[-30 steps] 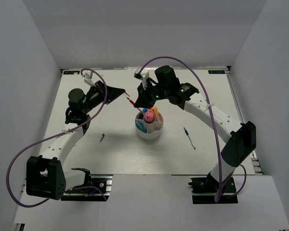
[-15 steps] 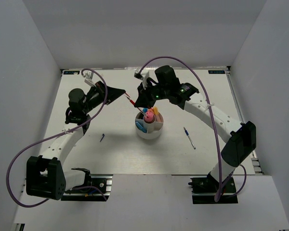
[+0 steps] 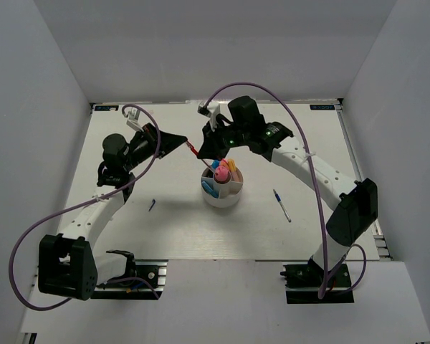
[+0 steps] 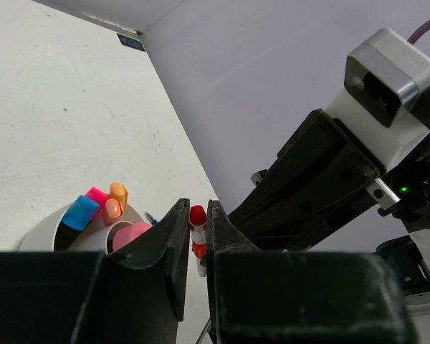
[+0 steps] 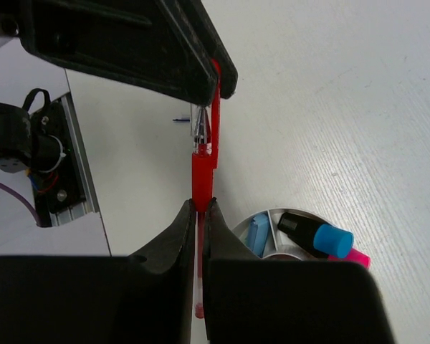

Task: Sort the stationery into containers
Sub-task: Close the pen cap on the pen.

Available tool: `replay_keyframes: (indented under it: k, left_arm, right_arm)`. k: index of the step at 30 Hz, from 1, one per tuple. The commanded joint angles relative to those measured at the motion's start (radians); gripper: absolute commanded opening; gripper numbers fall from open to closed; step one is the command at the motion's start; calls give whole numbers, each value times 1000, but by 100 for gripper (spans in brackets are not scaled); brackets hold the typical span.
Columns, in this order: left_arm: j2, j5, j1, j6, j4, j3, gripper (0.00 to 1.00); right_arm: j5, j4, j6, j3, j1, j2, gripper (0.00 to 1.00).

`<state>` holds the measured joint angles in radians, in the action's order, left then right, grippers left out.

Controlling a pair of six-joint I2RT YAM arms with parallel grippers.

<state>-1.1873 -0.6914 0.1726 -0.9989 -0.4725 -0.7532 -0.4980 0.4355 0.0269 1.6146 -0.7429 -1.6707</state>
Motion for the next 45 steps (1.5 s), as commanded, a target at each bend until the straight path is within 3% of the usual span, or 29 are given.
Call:
replay_keyframes:
  k: [1, 45]
  left_arm:
    - [41, 7, 8, 20, 11, 17, 0]
    - [25, 21, 145, 65, 80, 106, 0]
  right_arm:
    - [-11, -55, -68, 65, -1, -15, 0]
    - [1, -75, -42, 269, -3, -124, 0]
